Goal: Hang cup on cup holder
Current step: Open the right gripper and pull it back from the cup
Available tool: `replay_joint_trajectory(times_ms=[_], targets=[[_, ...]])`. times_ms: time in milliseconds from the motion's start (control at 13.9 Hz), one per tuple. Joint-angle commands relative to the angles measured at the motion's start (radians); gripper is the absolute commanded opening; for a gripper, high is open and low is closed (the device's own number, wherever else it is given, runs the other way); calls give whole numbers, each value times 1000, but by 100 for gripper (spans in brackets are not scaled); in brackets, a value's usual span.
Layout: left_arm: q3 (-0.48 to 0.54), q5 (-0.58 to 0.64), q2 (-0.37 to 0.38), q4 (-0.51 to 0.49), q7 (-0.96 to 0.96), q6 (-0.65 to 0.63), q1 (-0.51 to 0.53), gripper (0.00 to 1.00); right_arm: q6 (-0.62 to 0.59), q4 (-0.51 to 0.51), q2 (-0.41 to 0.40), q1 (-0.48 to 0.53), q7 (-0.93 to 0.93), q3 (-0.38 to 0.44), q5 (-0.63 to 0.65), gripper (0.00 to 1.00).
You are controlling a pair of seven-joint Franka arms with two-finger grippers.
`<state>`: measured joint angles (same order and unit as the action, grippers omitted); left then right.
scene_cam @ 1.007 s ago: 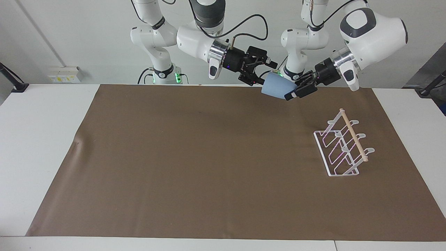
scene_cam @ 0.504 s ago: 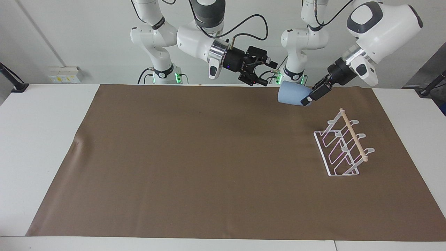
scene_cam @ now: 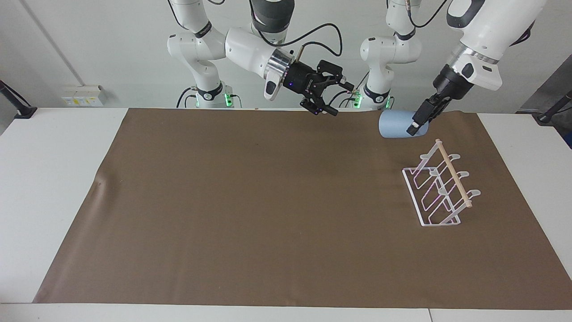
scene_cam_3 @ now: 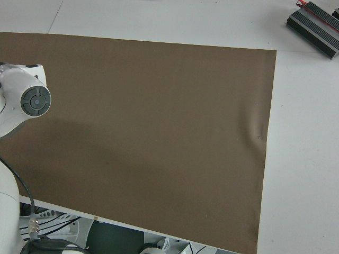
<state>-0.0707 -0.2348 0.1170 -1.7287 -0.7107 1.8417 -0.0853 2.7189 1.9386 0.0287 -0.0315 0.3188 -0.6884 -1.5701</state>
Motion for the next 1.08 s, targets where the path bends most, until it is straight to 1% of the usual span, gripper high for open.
replay_joint_trajectory(times_ms=[0, 72, 144, 288, 360, 504, 576, 647, 719, 863, 1007], targets=[[3, 135, -7, 17, 10, 8, -50, 0, 12, 13, -1, 22, 17, -3, 181, 100], [3, 169, -7, 14, 22, 22, -48, 0, 9, 14, -3, 24, 17, 0, 230, 100], [5, 201, -5, -3, 71, 63, -39, 0, 2, 20, -3, 24, 17, 3, 289, 100], [9, 230, 6, -66, 105, 169, -21, 0, -45, 25, -4, 36, 17, 18, 465, 100], [9, 261, 4, -80, 105, 215, -11, 0, -106, 23, -4, 42, 17, 39, 560, 100], [11, 282, -20, -84, 105, 286, 4, 0, -226, 0, -12, 47, 22, 94, 782, 100], [11, 345, -52, -83, 103, 335, 12, 0, -293, -29, -25, 47, 23, 121, 889, 100], [11, 389, -78, -81, 102, 375, 12, 0, -386, -59, -27, 47, 23, 147, 963, 100], [12, 409, -94, -81, 103, 410, 16, 0, -480, -91, -35, 47, 23, 173, 1025, 100], [12, 456, -112, -81, 100, 450, 32, 0, -632, -154, -55, 48, 37, 245, 1152, 100], [15, 459, -152, -81, 100, 520, 48, 0, -727, -204, -64, 48, 62, 303, 1211, 100]])
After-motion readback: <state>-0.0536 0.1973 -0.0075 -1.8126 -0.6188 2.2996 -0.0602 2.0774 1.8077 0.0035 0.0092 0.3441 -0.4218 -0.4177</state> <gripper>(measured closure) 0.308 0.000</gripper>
